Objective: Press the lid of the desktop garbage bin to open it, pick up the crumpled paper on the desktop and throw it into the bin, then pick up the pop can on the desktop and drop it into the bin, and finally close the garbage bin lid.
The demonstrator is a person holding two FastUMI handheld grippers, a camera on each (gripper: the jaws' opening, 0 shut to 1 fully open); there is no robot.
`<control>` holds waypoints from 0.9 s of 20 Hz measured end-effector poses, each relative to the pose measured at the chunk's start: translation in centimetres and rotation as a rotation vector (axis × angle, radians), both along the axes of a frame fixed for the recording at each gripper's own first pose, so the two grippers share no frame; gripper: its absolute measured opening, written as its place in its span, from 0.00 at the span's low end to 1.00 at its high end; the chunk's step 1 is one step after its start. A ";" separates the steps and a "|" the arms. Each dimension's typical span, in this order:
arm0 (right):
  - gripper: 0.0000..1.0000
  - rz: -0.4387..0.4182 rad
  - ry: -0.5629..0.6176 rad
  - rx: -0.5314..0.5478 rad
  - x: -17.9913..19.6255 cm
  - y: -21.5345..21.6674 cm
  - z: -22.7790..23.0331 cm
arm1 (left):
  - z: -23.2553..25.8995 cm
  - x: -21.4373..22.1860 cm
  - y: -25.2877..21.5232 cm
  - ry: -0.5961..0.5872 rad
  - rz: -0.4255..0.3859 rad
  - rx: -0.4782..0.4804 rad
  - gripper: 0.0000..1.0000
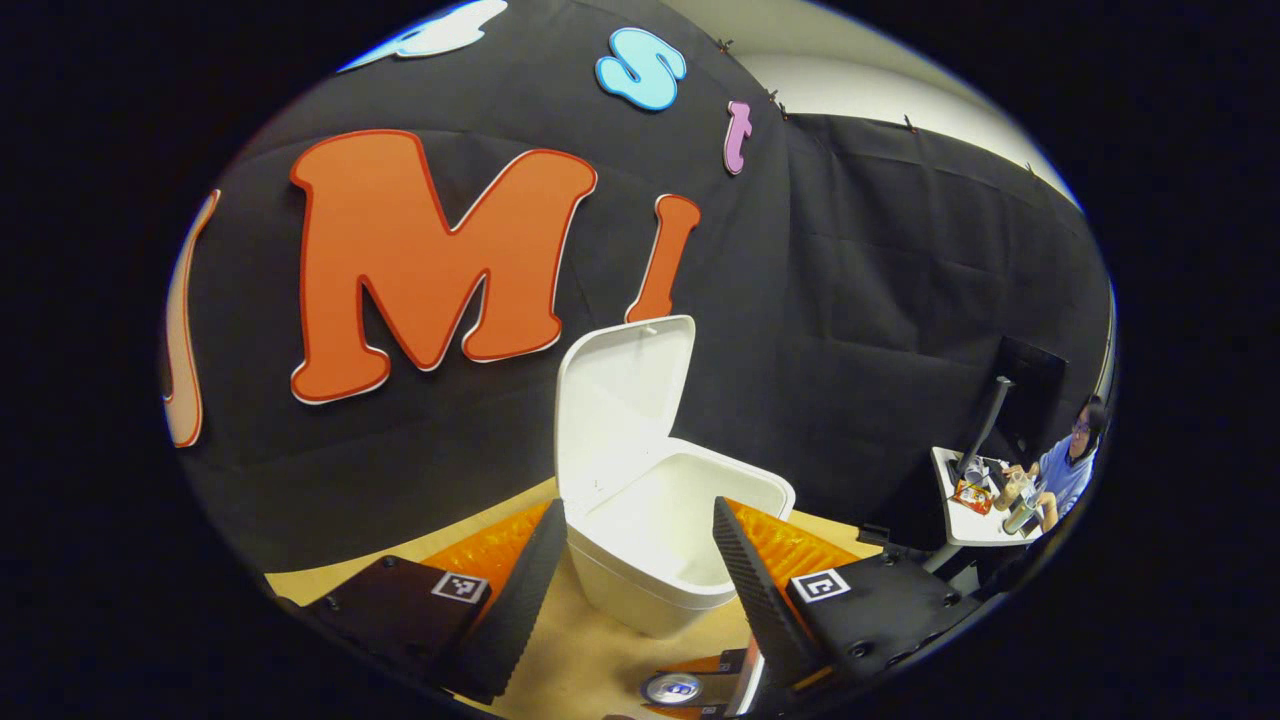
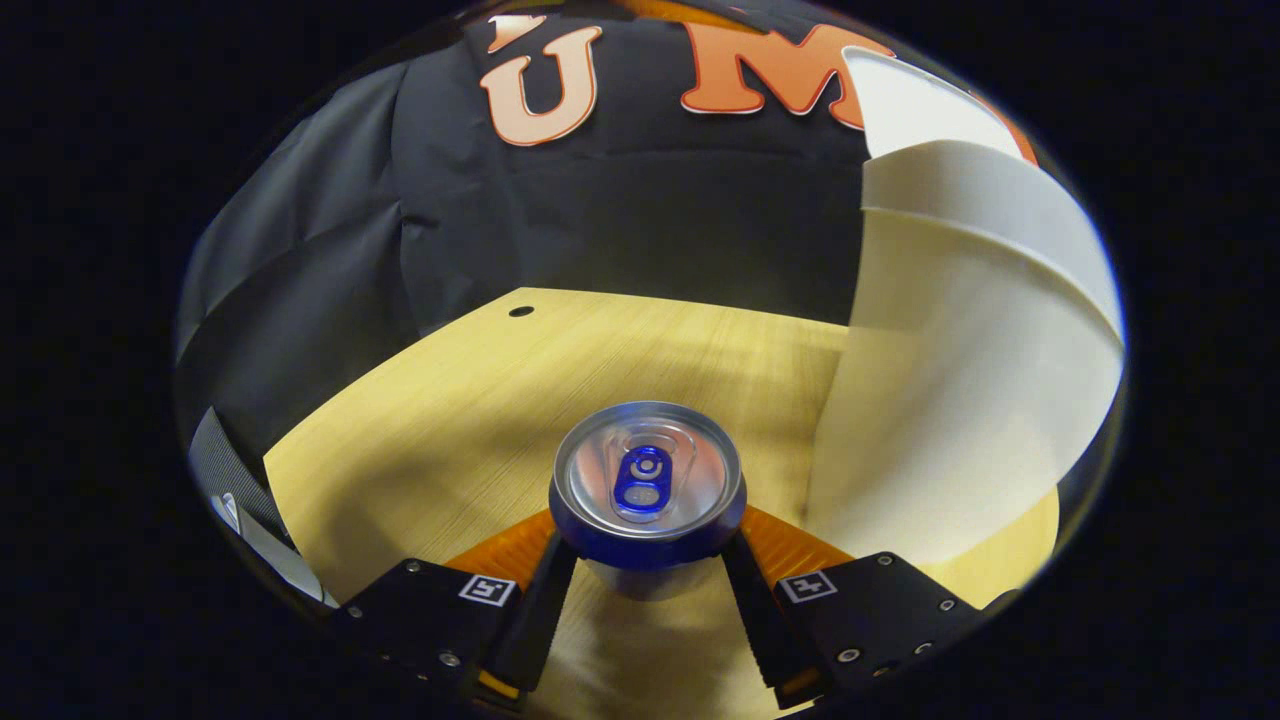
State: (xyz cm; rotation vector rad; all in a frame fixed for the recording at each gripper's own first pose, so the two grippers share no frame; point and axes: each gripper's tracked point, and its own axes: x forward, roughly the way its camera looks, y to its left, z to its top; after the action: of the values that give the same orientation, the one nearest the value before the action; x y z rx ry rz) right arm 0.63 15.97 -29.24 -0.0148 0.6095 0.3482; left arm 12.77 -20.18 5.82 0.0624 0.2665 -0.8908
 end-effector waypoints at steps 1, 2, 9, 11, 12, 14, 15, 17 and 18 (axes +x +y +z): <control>0.80 -0.009 -0.006 -0.005 -0.4 -0.6 0.8 | 0.0 0.1 0.8 -0.008 0.020 -0.006 0.94; 0.80 -0.016 -0.010 -0.005 -0.8 -1.2 1.8 | 0.2 0.0 1.4 -0.015 0.038 -0.015 0.94; 0.80 -0.065 -0.104 -0.057 -3.1 -5.8 9.2 | -1.3 0.3 4.8 -0.035 0.149 -0.019 0.96; 0.80 -0.095 -0.127 -0.064 -3.2 -8.1 11.5 | -2.3 0.2 5.6 -0.045 0.183 -0.005 0.96; 0.80 -0.107 -0.136 -0.062 -3.4 -9.2 12.7 | -2.9 0.1 6.0 -0.050 0.201 0.005 0.96; 0.80 -0.121 -0.158 -0.062 -3.4 -10.7 14.7 | -4.5 -0.1 6.1 -0.040 0.219 0.026 0.96; 0.80 -0.125 -0.168 -0.065 -3.1 -11.4 15.6 | -5.1 -0.4 6.2 -0.028 0.226 0.022 0.96; 0.80 -0.138 -0.192 -0.071 -2.4 -12.9 17.1 | -6.6 -1.1 6.5 0.010 0.242 0.004 0.96; 0.80 -0.143 -0.207 -0.073 -2.1 -13.5 18.2 | -7.1 -1.4 6.7 0.023 0.253 -0.004 0.96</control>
State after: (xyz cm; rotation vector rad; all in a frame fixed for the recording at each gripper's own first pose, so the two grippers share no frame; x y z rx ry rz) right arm -1.48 2.49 -11.04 -0.0757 0.4153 0.1822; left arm 11.37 -13.47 -1.31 0.0141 0.2870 -0.6413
